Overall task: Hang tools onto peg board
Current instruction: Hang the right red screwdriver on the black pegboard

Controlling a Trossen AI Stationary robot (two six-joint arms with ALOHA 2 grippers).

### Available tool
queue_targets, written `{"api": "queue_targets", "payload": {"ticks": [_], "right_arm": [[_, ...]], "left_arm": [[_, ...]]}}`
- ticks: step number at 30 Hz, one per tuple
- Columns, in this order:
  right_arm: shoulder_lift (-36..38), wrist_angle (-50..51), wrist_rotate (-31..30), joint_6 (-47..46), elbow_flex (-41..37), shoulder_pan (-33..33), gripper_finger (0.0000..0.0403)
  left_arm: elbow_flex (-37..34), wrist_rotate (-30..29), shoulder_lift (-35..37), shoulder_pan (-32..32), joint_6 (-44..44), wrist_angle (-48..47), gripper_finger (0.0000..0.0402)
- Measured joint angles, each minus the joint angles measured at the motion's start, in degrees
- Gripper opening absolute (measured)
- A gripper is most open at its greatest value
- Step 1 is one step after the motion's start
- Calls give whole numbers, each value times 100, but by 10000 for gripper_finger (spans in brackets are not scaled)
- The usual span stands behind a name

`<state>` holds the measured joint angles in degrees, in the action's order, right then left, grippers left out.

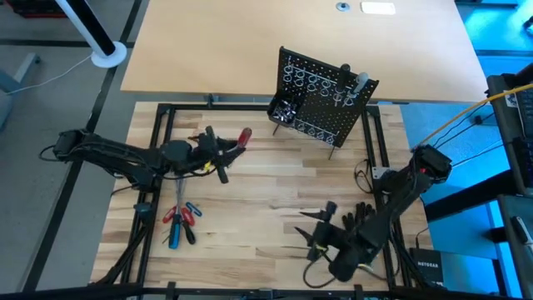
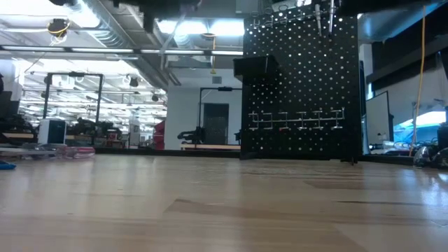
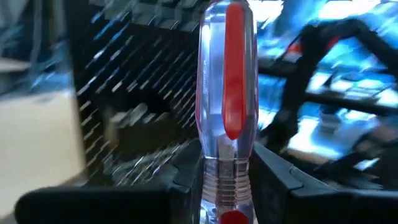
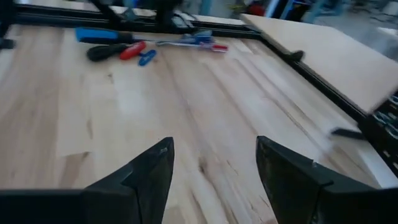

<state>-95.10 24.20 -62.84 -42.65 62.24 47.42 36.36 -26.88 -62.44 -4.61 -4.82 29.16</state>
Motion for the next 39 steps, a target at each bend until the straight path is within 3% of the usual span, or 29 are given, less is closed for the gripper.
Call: {"api": "queue_targets", "payload": {"ticks": [5,10,13,17,23,29,39], "right_arm": [[-307,530,-717,-1151,-4,108,227],[-414,554,-496,-1299,-9,-23,227],[-414,543,-405,-1305,-9,-27,227],[-414,487,-454,-1305,-9,-20,227],[-414,238,-734,-1300,-9,-31,227],[-414,236,-842,-1303,-7,-31,227],[-440,293,-1000,-1261,-7,-214,227]], "left_arm": [[2,457,-361,9,817,1257,82],[2,1111,-722,126,1852,2482,88],[18,1172,-845,290,2183,2996,88],[417,1325,-936,713,2261,2860,88],[1472,2488,-1386,1334,2068,2413,88],[2485,2924,-2010,1765,1866,1930,88],[4032,3422,-3013,2344,1594,1947,88]]}}
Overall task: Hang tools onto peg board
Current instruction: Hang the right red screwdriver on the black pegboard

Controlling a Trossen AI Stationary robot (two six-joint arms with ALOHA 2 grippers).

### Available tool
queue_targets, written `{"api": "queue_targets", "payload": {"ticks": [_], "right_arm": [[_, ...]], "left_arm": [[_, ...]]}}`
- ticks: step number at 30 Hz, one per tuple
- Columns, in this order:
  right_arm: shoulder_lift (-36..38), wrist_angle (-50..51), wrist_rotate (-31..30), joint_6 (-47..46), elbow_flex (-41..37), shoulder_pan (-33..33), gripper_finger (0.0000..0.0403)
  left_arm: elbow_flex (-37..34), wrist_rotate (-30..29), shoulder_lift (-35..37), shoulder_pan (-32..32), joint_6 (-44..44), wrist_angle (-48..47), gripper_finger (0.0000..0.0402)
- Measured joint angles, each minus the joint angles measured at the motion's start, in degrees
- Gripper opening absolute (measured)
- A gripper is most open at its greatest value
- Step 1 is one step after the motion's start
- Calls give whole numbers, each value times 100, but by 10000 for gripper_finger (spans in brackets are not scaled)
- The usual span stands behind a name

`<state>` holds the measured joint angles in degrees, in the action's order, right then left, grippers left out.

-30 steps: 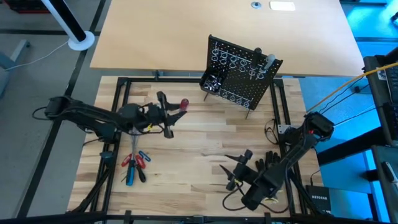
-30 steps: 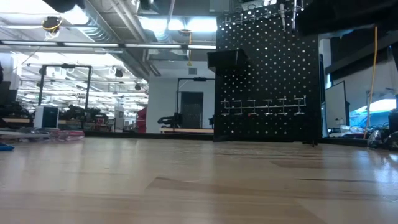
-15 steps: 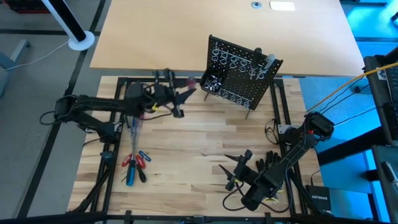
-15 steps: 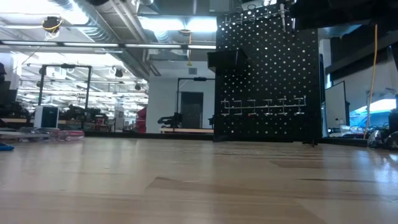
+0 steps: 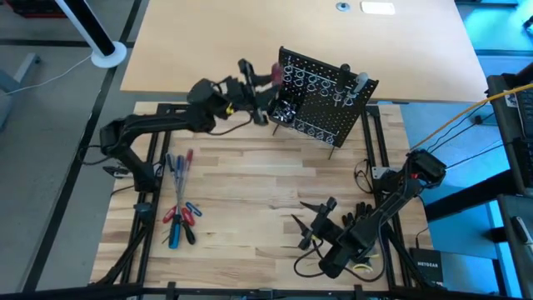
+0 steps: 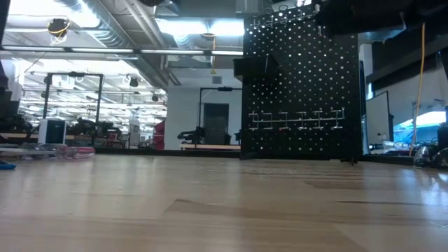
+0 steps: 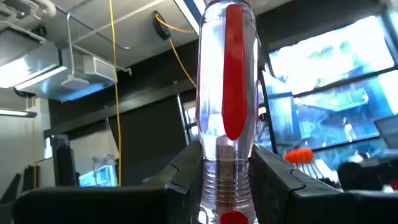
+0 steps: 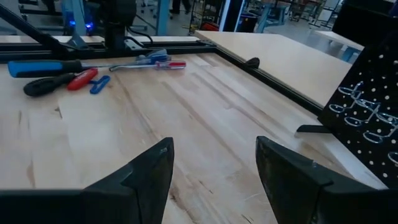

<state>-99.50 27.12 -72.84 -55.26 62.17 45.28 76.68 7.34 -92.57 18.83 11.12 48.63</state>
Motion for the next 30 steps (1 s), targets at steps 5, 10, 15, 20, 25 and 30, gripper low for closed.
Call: {"api": "queue_targets", "payload": {"ticks": [5,10,15,20,25,30], "right_arm": [[0,51,117,17,0,-42,227],[0,323,345,21,0,-15,227],[-13,520,407,22,0,6,227],[-16,758,296,21,0,6,227],[-16,946,234,22,0,6,227],[-16,1186,125,13,0,5,227]], "left_arm": [[759,290,-395,223,-303,-4,88],[1295,314,-575,395,-200,1,88],[1708,302,-876,607,-359,35,88],[2135,303,-1378,804,-419,-67,88],[2393,301,-1511,971,-858,-38,88],[2381,279,-1542,1014,-1053,-533,88]]}}
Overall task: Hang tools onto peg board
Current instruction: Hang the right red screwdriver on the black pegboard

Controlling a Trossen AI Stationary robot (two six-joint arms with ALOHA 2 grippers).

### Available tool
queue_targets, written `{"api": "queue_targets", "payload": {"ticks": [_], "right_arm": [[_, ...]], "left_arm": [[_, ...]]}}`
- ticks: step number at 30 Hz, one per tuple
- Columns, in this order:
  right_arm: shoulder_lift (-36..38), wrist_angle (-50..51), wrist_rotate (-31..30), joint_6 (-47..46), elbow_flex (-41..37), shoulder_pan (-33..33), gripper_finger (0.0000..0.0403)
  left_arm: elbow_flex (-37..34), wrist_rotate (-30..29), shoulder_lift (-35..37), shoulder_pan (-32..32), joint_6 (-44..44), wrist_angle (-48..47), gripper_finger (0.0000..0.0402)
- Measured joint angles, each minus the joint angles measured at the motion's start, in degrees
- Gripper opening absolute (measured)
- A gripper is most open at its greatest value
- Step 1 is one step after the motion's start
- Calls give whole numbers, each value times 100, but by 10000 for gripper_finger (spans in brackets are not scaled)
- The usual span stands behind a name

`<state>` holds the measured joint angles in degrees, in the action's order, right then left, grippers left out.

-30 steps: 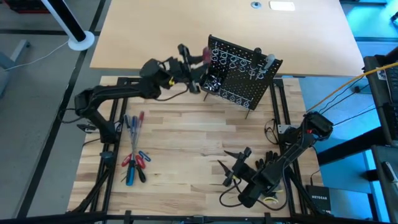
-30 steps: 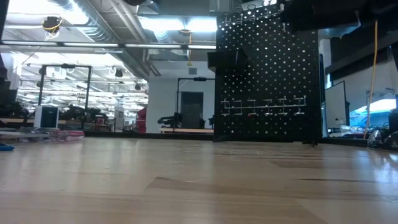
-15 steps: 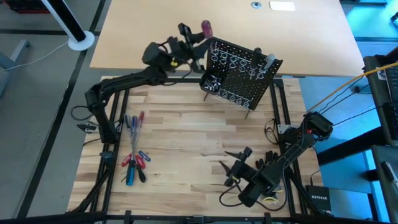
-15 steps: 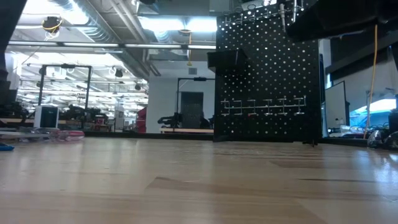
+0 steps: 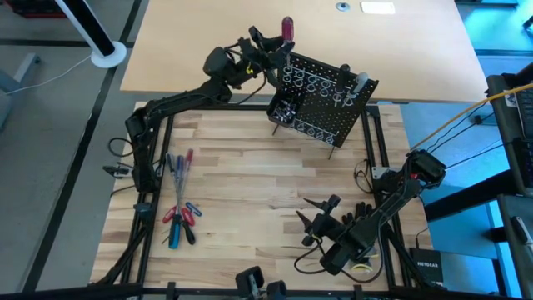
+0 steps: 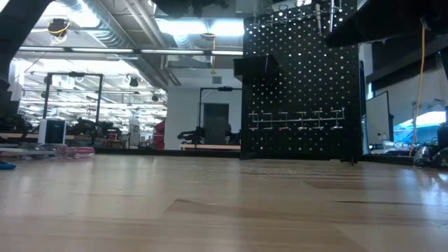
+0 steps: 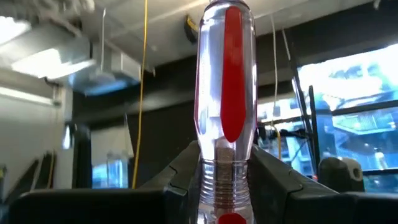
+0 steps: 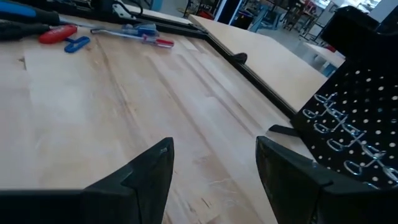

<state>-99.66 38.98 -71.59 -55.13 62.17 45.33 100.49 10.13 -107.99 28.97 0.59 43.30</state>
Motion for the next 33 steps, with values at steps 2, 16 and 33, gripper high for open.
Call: {"api": "queue_targets", "payload": {"ticks": [2,16,33], "right_arm": [[0,72,-7,-1,0,-3,227],[0,161,22,-166,0,-38,227],[0,164,22,-208,2,-38,227]], "left_arm": [[0,-42,36,-2,-43,-213,88],[0,-182,47,-40,-458,-849,88],[0,-163,447,-270,-355,-955,88]]}}
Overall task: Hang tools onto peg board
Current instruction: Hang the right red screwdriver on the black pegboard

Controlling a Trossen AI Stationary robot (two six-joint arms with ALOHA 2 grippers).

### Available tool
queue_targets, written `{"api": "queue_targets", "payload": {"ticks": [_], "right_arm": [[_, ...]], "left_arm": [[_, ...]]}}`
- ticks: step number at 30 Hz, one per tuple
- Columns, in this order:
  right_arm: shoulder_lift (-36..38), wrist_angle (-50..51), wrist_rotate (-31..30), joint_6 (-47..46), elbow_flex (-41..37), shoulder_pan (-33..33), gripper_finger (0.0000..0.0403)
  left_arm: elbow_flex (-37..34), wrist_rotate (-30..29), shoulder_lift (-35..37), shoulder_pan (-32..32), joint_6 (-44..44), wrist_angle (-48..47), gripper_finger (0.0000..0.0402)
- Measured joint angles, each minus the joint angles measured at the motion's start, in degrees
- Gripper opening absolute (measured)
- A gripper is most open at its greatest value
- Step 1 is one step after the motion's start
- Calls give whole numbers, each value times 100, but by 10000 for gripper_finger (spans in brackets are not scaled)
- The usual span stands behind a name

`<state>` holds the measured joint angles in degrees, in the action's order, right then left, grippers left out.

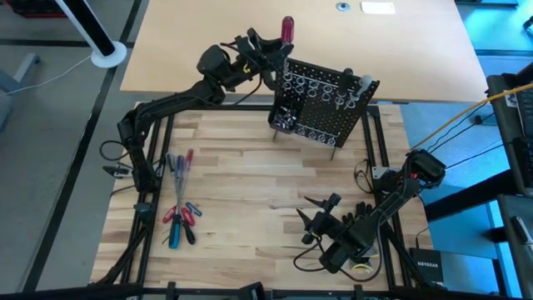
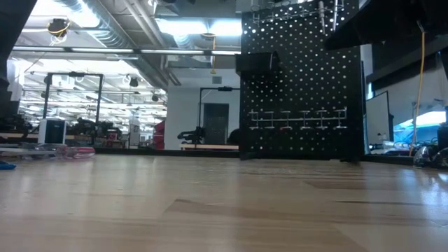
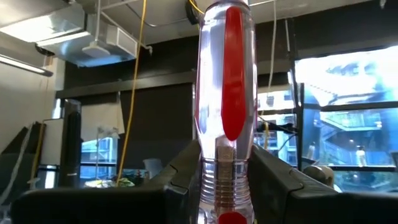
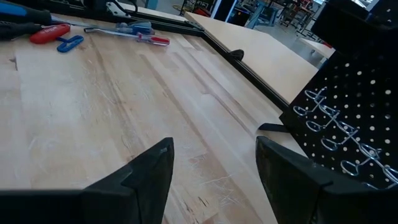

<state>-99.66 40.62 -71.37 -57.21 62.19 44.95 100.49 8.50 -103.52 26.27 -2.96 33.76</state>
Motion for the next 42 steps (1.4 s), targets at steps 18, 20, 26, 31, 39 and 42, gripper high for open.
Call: {"api": "queue_targets", "payload": {"ticks": [18,20,26,31,39,42], "right_arm": [[0,6,-1,2,0,0,227],[0,2,-1,2,0,0,227],[0,2,0,2,0,0,227],[0,2,0,2,0,0,227],[0,4,16,2,0,0,227],[0,10,43,2,0,0,227]], "left_arm": [[0,-150,85,-200,295,2,88],[0,-137,85,-202,326,-154,88],[0,-140,85,-194,113,-445,88],[-253,-134,85,-237,295,-341,88],[-911,-121,83,-268,32,773,88],[-1034,-123,83,-268,-6,709,88]]}}
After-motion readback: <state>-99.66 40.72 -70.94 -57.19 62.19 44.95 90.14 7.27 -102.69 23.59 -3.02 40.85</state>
